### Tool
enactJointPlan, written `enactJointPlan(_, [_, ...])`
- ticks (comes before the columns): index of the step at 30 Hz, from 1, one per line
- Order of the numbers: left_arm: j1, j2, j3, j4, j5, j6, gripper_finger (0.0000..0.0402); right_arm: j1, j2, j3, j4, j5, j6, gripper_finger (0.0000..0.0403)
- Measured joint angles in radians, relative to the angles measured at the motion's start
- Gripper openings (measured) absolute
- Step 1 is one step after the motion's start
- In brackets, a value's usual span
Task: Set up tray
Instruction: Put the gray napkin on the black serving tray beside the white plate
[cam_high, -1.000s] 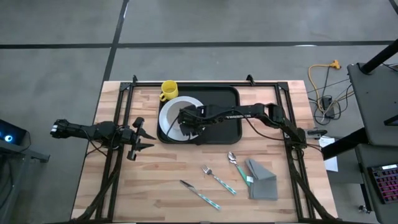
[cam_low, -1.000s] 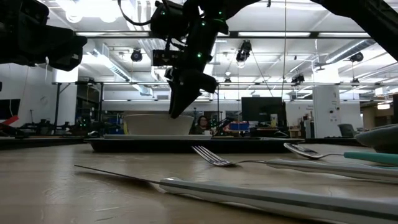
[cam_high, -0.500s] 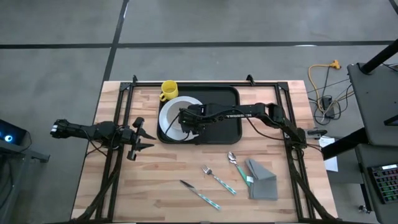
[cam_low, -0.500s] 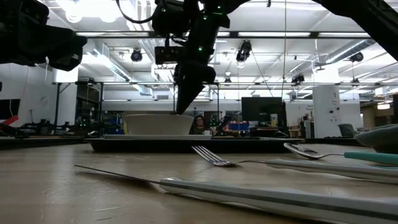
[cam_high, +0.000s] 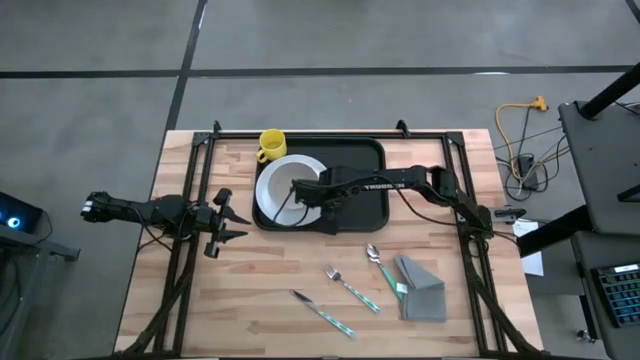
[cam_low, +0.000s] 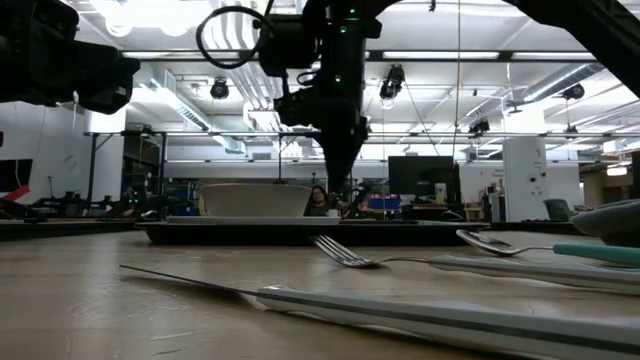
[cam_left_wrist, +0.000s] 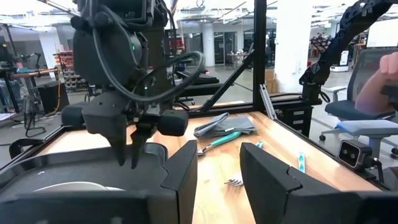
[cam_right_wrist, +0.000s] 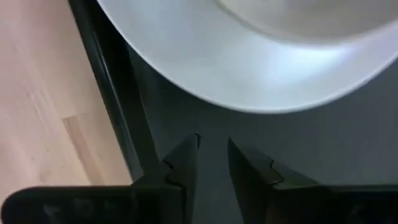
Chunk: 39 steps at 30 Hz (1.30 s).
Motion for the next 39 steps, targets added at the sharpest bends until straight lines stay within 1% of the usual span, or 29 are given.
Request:
enactJointPlan(7, [0.0,0.0,0.0,0.0,0.0,0.0,0.0102,0.031,0.0,0.0,-0.061,-0.011,0.151,0.0086])
enactJointPlan(13, [0.0,0.0,0.0,0.0,0.0,0.0,0.0102,0.085,0.0,0.0,-0.077,-0.085,0.211,0.0081])
enactJointPlan(20, [0.0,0.0,0.0,0.0,0.0,0.0,0.0102,0.167,0.0,0.0,-0.074,-0.086,0.251,0.007])
enactJointPlan(26, [0.0,0.0,0.0,0.0,0.0,0.0,0.0102,0.216,0.0,0.0,-0.069,-0.085,0.289,0.0068])
enactJointPlan(39, [0.0,0.0,0.0,0.0,0.0,0.0,0.0102,0.245,-0.003,0.0,-0.095,-0.069,0.46,0.0068])
